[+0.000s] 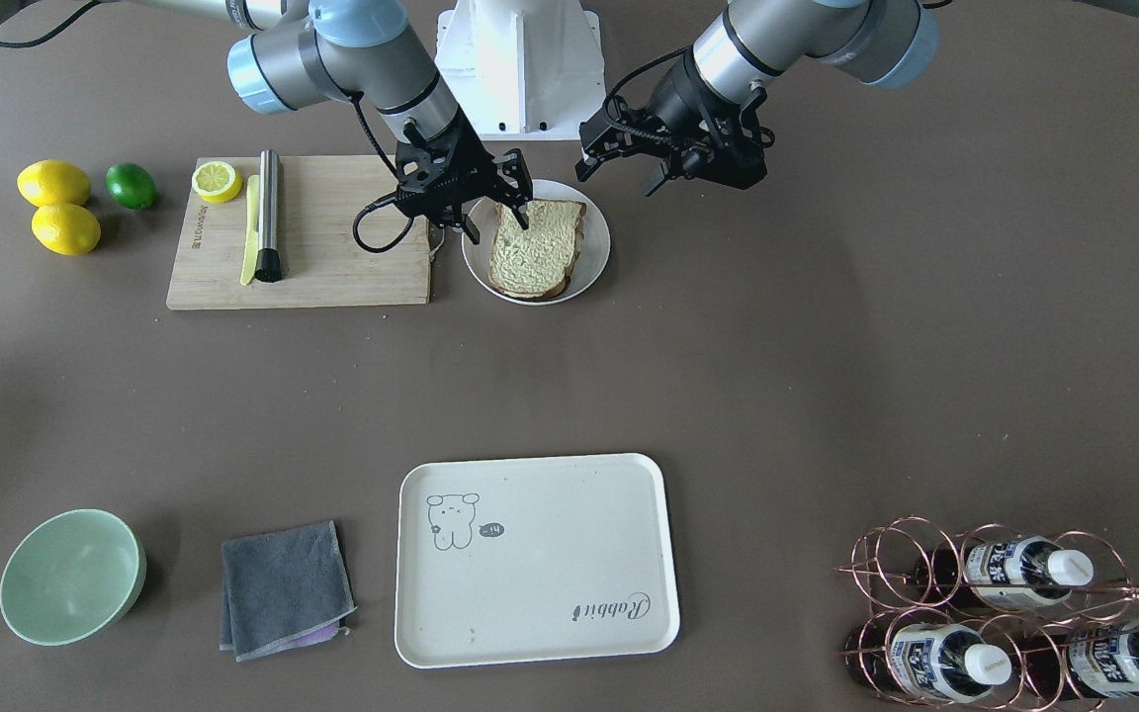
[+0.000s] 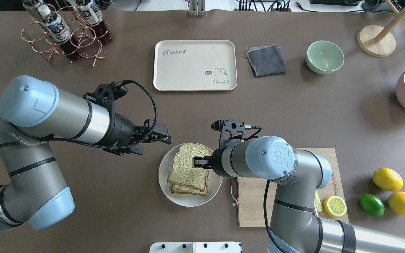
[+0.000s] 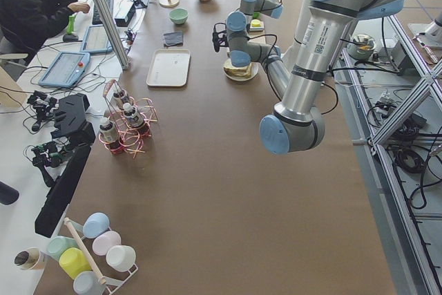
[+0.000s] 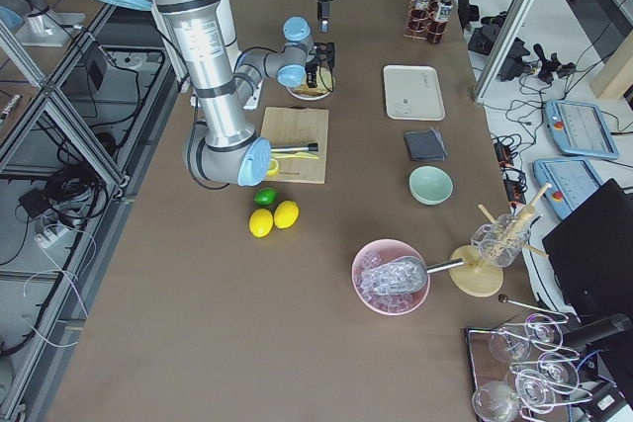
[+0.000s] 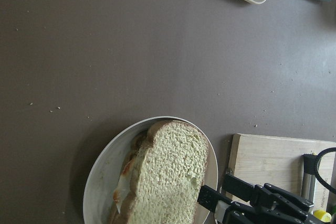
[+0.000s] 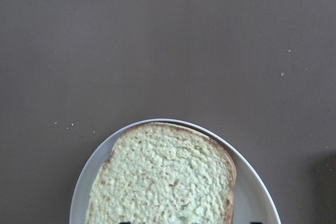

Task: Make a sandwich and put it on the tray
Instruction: 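Lay the bread slice on top of the egg and open the right gripper, then raise the right gripper away from the plate toward the green bowl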

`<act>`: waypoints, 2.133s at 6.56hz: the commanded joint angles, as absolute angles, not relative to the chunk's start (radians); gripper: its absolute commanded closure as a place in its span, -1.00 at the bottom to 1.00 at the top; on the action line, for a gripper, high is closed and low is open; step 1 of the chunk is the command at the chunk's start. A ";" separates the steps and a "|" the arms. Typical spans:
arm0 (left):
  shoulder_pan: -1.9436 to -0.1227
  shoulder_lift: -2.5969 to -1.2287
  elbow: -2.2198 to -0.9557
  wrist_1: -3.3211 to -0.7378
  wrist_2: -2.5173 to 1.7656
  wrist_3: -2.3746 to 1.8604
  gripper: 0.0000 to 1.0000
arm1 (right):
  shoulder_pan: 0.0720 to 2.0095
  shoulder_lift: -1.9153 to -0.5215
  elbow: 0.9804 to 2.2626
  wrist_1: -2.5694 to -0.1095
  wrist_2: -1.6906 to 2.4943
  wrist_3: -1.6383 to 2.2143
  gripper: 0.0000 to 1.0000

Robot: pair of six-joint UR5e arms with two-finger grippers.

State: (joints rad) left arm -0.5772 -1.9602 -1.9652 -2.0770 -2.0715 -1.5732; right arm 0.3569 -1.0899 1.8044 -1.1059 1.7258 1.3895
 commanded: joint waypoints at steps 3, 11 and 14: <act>-0.526 -1.908 -1.968 -2.077 -1.973 -1.565 -0.95 | 0.547 -1.169 1.910 -1.108 1.981 1.393 -0.98; -0.405 -1.876 -1.928 -2.097 -1.784 -1.566 -0.43 | 0.831 -1.279 2.045 -1.101 2.454 1.367 -0.99; -0.370 -1.878 -1.869 -2.155 -1.718 -1.566 -0.11 | 0.828 -1.281 2.037 -1.101 2.451 1.362 -0.99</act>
State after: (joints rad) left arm -0.3754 -1.8776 -1.8975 -2.1234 -1.7326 -1.5662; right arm 0.8297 -1.2803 2.0411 -1.1014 2.4533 1.3649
